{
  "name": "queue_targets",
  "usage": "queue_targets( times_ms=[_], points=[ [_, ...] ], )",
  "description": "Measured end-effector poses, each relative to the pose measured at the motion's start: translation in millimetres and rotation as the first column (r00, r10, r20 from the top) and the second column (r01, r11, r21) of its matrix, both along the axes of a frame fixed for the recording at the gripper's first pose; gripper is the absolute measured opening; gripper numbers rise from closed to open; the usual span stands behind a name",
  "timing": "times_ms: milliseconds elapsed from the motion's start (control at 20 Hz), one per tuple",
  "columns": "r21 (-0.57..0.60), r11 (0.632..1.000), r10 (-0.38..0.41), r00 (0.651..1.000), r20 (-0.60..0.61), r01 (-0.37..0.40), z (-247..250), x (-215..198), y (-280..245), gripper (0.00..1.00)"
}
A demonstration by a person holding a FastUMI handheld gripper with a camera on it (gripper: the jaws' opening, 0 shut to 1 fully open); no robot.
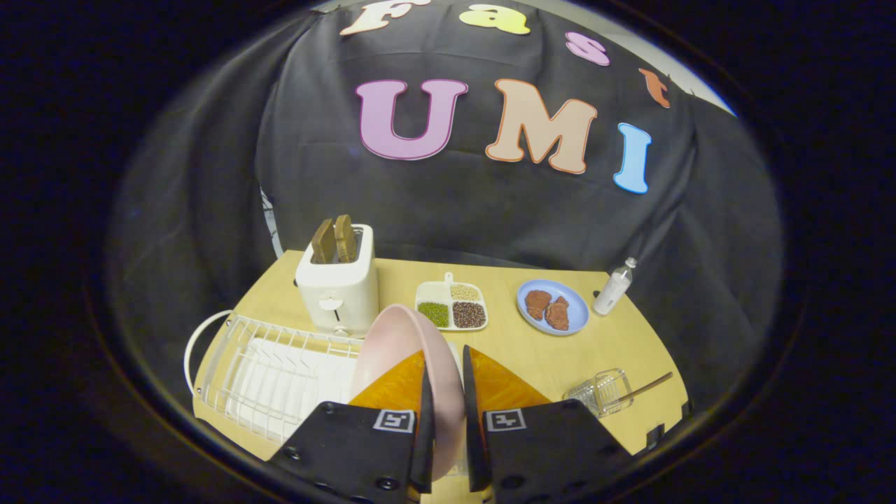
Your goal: Take the plate from the dish rack, then take the spoon from the basket and place it into the plate.
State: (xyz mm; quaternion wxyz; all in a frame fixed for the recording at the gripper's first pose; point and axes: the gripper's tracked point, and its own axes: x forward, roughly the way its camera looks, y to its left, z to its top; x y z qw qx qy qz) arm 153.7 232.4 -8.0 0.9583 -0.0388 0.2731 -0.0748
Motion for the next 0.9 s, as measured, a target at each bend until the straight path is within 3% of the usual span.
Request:
queue_targets(
  times_ms=[250, 550, 900],
  points=[
    [0.014, 1.000, 0.024, 1.000, 0.019, -0.024, 7.3, -13.9, -16.0, 0.22],
    [0.159, 0.987, 0.024, 1.000, 0.020, -0.027, 13.1, -55.9, -46.8, 0.22],
    [0.249, 0.966, -0.082, 0.996, 0.018, 0.075, 3.4, -142.1, -143.8, 0.21]
  ],
)
